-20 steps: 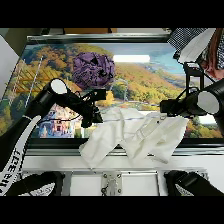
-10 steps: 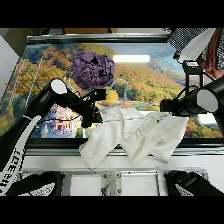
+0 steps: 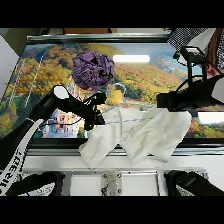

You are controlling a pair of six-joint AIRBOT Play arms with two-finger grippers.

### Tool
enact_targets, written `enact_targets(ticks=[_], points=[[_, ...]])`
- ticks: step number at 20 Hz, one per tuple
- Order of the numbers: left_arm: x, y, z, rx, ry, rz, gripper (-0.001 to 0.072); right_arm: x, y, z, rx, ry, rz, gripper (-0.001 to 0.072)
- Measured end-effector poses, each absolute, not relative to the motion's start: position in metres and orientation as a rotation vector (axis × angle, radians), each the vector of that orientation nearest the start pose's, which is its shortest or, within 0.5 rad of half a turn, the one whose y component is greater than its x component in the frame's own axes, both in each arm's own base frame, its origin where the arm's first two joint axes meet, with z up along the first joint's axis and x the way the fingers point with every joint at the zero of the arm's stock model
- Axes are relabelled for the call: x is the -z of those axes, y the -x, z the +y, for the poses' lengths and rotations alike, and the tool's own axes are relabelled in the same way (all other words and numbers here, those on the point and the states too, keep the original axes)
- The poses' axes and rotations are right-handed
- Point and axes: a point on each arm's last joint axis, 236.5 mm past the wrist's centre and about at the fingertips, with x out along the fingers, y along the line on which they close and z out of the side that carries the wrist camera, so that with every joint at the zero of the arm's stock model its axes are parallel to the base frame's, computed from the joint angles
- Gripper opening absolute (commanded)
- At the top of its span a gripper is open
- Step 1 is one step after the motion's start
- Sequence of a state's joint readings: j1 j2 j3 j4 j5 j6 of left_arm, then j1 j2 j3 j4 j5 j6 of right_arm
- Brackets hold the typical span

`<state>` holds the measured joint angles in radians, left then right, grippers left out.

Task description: Fold the clothes and pants, and hang the long-sleeved shirts on hangers.

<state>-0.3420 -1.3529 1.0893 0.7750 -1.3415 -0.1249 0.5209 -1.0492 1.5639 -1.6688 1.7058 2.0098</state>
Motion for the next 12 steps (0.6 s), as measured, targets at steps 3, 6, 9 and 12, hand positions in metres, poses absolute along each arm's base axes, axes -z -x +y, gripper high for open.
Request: enact_targets(ticks=[3,6,9,12], points=[[-0.019,-0.261,-0.268,1.625,-0.541,0.761,0.0022,-0.194,-0.279,0.159,-0.181,0.009,1.181,0.0017],[-0.018,-0.26,-0.269,1.629,-0.539,0.759,0.0022,-0.198,-0.285,0.192,-0.261,0.041,1.156,0.0016],[-0.018,-0.26,-0.269,1.629,-0.54,0.756,0.0022,-0.2,-0.289,0.226,-0.334,0.068,1.128,0.0017],[-0.018,-0.26,-0.269,1.63,-0.539,0.756,0.0022,-0.2,-0.287,0.258,-0.41,0.084,1.11,0.0017]])
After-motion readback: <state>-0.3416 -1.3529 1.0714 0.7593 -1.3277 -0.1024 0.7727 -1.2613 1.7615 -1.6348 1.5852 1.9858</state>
